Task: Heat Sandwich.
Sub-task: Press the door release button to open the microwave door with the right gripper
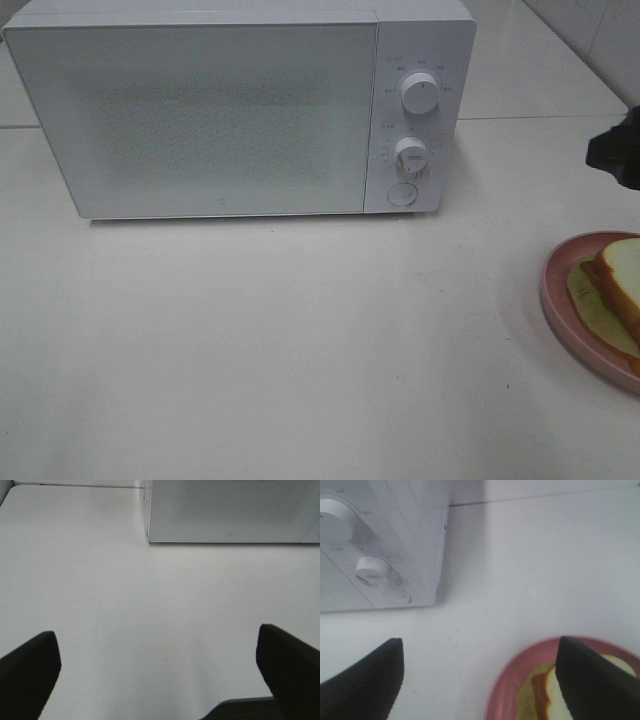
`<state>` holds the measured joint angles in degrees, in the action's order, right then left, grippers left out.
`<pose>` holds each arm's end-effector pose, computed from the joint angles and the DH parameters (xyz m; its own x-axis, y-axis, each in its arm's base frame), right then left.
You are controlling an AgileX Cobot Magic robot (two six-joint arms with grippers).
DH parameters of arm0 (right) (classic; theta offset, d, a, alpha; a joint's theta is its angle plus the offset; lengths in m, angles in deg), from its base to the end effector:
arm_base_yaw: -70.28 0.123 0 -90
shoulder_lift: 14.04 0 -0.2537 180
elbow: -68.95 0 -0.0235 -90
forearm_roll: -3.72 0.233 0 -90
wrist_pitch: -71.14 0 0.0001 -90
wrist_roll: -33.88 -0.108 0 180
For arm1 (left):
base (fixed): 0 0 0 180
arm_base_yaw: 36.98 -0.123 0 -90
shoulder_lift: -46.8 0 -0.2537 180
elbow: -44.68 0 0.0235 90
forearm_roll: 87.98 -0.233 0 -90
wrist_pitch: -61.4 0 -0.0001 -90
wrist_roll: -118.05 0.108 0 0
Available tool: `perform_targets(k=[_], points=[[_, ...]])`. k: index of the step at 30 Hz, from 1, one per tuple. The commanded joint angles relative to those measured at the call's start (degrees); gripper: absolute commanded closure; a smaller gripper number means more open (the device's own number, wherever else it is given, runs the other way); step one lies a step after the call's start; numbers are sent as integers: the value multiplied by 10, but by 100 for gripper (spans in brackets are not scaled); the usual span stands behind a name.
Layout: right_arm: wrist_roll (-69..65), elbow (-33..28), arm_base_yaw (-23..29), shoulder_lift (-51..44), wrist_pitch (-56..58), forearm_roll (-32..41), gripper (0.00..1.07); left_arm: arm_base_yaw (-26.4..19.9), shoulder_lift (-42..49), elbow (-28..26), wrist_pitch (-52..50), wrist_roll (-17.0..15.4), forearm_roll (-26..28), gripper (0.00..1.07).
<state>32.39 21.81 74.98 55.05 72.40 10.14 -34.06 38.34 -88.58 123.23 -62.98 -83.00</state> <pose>0.2238 0.0187 0.2282 -0.4671 0.0997 -0.8786 -0.0200 0.9922 0.1232 0.0225 -0.0094 0.2637 -0.4587 -0.0356 -0.8879 0.0920 0.9919 -0.0873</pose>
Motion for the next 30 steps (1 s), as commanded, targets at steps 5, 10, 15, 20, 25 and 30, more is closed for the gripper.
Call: perform_targets(k=[5,10,15,20,25,30], points=[[54,-42,81,50,-201,15,31,-1,13,0,-3,1,2,7],[125,-42,132,105,-274,74,31,-1,13,0,-3,1,2,7],[171,-42,175,150,-351,158,31,-1,13,0,-3,1,2,7],[224,-42,234,202,-450,257,31,-1,13,0,-3,1,2,7],[244,-42,289,249,-529,312,31,-1,13,0,-3,1,2,7],[244,-42,329,295,-581,339,31,-1,13,0,-3,1,2,7]])
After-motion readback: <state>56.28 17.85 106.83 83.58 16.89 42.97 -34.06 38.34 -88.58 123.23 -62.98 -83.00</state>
